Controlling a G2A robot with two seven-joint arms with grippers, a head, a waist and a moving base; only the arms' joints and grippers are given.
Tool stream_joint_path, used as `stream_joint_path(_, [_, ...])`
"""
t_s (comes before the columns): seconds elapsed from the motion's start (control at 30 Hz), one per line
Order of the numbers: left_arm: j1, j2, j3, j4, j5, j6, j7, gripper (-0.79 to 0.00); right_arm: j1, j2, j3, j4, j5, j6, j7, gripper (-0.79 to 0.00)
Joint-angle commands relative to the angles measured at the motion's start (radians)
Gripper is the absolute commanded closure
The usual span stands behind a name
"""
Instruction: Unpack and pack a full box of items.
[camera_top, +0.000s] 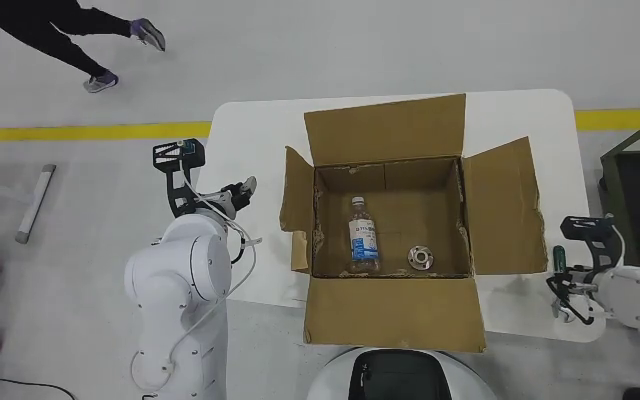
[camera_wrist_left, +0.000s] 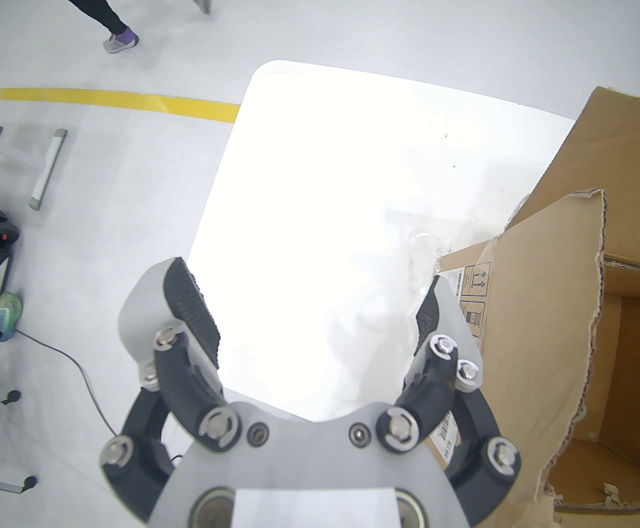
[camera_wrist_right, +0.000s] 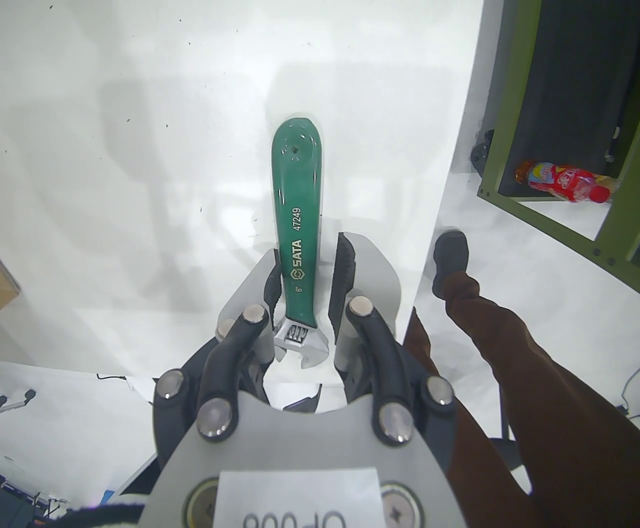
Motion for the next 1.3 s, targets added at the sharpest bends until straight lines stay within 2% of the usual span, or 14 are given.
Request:
stream_joint_path(0.0, [0.000,0.000,0.000,0.000,0.000,0.000,0.000,-0.785,0.002,-0.001,-0.001,0.001,0.001,-0.001,0.000,-0.240])
stream_joint_path(0.33, [0.000,0.000,0.000,0.000,0.000,0.000,0.000,-0.785,0.007,-0.004,-0.001,-0.014,0.005,-0.015,0.003,-0.262])
stream_joint_path(0.8, [0.000,0.000,0.000,0.000,0.000,0.000,0.000,-0.785,0.009,-0.007,-0.005,0.005,-0.009,-0.031,-0.004,-0.252])
stream_joint_path(1.27, [0.000,0.000,0.000,0.000,0.000,0.000,0.000,-0.785,0.005,-0.014,-0.012,0.026,-0.002,-0.034,-0.025,-0.197])
